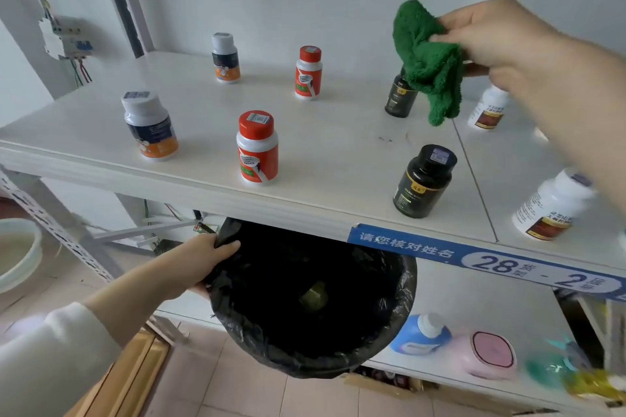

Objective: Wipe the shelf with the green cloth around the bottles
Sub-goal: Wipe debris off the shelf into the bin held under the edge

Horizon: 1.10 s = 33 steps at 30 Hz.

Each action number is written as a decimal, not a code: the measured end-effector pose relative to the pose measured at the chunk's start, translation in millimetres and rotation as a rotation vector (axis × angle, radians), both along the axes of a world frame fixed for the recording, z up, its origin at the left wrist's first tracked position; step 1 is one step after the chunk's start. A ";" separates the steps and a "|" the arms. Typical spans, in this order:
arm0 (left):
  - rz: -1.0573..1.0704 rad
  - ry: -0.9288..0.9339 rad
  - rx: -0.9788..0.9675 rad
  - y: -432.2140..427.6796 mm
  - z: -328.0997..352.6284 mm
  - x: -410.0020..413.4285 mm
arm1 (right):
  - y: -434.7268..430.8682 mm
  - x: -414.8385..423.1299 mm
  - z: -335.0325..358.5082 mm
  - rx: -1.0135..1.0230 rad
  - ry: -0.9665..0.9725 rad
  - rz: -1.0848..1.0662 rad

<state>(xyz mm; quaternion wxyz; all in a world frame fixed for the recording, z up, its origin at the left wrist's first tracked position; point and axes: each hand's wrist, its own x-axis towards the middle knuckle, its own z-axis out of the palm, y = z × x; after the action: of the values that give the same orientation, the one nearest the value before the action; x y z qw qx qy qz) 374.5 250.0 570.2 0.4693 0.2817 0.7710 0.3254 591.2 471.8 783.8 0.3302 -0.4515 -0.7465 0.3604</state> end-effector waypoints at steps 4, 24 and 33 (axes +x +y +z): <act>0.003 -0.005 0.021 11.8 0.7 7.3 | 48.5 9.4 -34.8 0.090 -0.332 -0.171; -0.004 0.039 0.067 32.1 -11.9 7.9 | 61.6 -21.1 -94.9 0.038 -0.998 0.515; -0.030 0.045 0.111 34.7 -15.5 10.1 | 63.6 -36.3 -89.5 0.190 -0.793 0.449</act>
<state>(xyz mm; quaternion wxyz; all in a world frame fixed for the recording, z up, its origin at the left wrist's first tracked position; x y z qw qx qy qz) 384.6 284.7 554.7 0.4405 0.3260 0.7579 0.3540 554.9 535.4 694.3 -0.0268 -0.3494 -0.9241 0.1524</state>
